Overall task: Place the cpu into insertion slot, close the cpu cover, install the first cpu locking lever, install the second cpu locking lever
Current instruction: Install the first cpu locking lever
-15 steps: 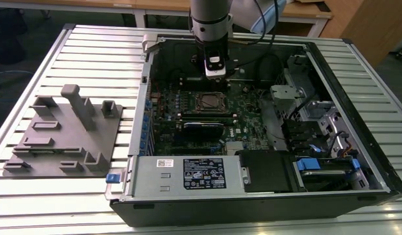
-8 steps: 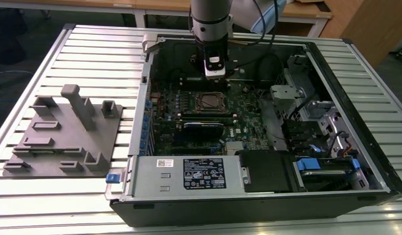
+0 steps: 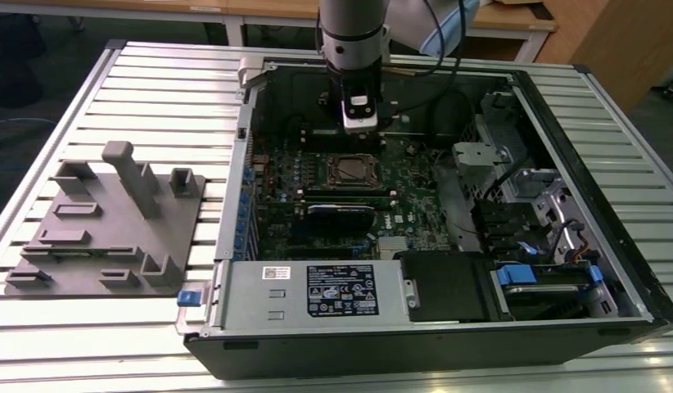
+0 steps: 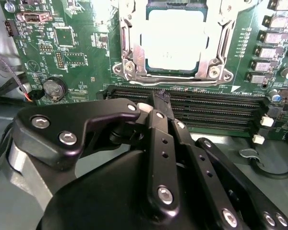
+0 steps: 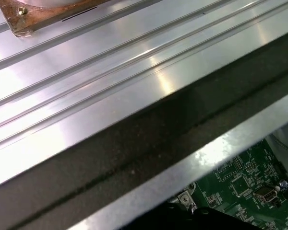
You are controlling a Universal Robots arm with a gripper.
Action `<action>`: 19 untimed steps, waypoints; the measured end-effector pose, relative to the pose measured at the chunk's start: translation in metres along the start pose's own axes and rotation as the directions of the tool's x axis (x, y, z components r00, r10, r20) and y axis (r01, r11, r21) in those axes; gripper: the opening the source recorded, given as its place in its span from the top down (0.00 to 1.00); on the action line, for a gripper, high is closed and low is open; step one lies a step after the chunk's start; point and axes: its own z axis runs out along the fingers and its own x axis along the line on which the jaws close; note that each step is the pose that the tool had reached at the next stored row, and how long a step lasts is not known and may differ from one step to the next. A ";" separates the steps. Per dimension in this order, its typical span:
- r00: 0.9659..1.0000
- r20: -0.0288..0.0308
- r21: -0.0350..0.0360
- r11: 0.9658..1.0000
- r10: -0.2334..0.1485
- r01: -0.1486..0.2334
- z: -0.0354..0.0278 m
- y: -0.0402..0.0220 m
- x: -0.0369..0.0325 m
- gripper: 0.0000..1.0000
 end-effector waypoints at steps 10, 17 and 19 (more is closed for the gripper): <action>1.000 0.008 0.015 1.000 -0.003 0.003 -0.0007 -0.0073 -0.0042 0.89; 1.000 0.009 0.016 1.000 -0.004 0.004 -0.0041 -0.0082 -0.0053 0.89; 1.000 0.009 0.016 1.000 -0.004 0.004 -0.0068 -0.0078 -0.0056 0.89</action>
